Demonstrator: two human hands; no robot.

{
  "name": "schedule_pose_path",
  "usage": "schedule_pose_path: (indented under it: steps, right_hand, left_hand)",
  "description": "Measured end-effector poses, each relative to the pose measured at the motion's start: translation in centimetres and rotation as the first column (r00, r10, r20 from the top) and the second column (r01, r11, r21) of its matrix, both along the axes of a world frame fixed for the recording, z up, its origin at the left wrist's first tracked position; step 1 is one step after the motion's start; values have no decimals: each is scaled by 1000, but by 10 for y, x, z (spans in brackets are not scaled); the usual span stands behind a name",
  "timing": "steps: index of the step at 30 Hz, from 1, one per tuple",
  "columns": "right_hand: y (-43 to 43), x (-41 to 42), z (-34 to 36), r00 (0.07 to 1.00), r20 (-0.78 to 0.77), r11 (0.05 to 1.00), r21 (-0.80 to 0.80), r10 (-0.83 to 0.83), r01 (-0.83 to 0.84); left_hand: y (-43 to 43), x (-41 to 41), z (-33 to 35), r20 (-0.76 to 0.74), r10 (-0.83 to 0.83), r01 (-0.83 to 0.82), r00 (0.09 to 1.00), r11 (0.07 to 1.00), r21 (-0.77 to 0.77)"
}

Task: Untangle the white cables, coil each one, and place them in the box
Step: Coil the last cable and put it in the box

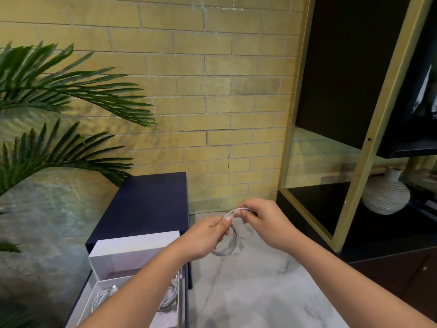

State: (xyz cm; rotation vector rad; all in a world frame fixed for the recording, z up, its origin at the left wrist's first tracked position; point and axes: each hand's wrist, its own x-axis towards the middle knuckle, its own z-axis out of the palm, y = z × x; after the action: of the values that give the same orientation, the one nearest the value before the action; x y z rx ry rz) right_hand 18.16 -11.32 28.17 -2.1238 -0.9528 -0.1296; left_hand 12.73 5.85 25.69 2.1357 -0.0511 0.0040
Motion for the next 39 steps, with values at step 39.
schedule_pose_path:
  steps: [39]
  right_hand:
    - [15,-14,-31,910,-411,968,203,-52,147]
  left_hand:
    - [-8,-1,13,76,45,-40,996,997,-65]
